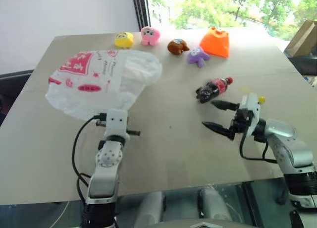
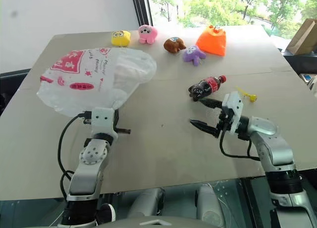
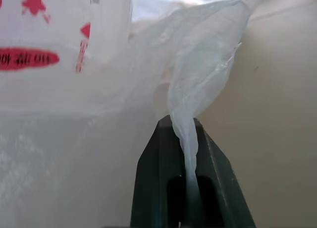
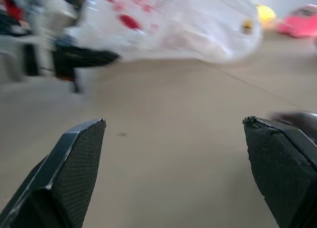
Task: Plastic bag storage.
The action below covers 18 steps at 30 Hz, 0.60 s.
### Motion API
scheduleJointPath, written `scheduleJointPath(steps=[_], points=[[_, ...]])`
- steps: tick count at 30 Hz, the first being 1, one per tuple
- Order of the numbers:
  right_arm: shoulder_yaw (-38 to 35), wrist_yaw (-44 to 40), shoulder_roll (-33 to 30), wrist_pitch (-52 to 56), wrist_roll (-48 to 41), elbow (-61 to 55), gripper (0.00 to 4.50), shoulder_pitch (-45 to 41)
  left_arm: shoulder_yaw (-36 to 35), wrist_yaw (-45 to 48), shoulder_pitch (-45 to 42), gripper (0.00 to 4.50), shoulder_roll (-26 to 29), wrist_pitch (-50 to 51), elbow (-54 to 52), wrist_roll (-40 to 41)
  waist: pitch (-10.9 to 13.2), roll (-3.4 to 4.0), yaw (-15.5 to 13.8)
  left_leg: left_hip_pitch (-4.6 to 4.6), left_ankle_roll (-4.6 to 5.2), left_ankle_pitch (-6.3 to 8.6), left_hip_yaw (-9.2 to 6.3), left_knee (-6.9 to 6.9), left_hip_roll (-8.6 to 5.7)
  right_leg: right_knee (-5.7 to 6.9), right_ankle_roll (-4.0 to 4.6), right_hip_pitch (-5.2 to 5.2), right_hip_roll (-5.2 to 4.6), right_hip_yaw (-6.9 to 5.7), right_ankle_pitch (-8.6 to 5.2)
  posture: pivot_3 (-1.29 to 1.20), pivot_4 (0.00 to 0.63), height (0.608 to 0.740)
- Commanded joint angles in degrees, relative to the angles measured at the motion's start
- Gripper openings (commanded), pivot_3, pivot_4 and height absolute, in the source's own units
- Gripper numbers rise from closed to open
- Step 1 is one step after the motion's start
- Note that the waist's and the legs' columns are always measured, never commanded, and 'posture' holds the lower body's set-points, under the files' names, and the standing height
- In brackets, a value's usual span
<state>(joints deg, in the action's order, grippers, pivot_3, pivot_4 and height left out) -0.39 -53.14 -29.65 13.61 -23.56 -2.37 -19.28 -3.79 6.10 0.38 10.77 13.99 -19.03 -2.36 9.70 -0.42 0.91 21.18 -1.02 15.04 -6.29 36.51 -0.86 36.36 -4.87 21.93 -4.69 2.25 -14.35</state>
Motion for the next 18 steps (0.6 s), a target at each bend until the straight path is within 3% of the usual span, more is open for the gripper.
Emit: scheduleJointPath(steps=[1,5,8,13,18], points=[[0.7,6.4,-2.4,-8.5,11.3,7.5,4.5,-6.6,0.5,6.4,4.0,0.05,1.3,-7.9,-4.8,5.1,0.0,0.0,0.0,0.04,-0.09,-0.05,0.08,-0.01,-0.01,0.05,0.0,0.1,-0.02,0.06,0.0,0.0,0.15,0.74],[8.9,4.6,-8.9,-26.0,26.5,25.0,4.5,-18.6,-1.1,10.7,8.8,0.05,3.0,-12.5,-5.1,8.5,0.0,0.04,0.1,0.64,-0.14,-0.09,0.35,0.11,0.0,0.4,0.01,0.99,-0.02,0.27,0.0,0.0,0.15,0.74],[15.2,4.1,-10.0,-37.2,34.9,39.0,4.5,-28.3,-2.3,12.3,11.7,0.05,4.0,-16.2,-4.5,9.5,0.0,0.03,0.3,0.68,-0.14,-0.09,0.46,0.07,0.03,0.41,0.01,1.09,0.0,0.33,0.0,0.0,0.15,0.74],[24.8,4.3,-6.9,-49.7,46.1,57.3,4.5,-41.4,-4.5,10.9,13.8,0.05,3.5,-18.4,-3.4,9.9,0.0,-0.01,0.9,0.7,-0.13,-0.09,0.55,0.07,0.02,0.37,0.02,1.1,-0.03,0.41,0.01,0.0,0.15,0.74],[30.2,10.4,-1.8,-52.5,54.2,68.8,4.5,-50.5,-4.5,9.6,15.7,0.05,2.1,-20.1,-4.0,8.9,0.0,-0.02,1.6,0.64,-0.13,-0.09,0.61,0.07,0.01,0.43,0.02,1.11,-0.05,0.47,0.02,0.0,0.15,0.74]])
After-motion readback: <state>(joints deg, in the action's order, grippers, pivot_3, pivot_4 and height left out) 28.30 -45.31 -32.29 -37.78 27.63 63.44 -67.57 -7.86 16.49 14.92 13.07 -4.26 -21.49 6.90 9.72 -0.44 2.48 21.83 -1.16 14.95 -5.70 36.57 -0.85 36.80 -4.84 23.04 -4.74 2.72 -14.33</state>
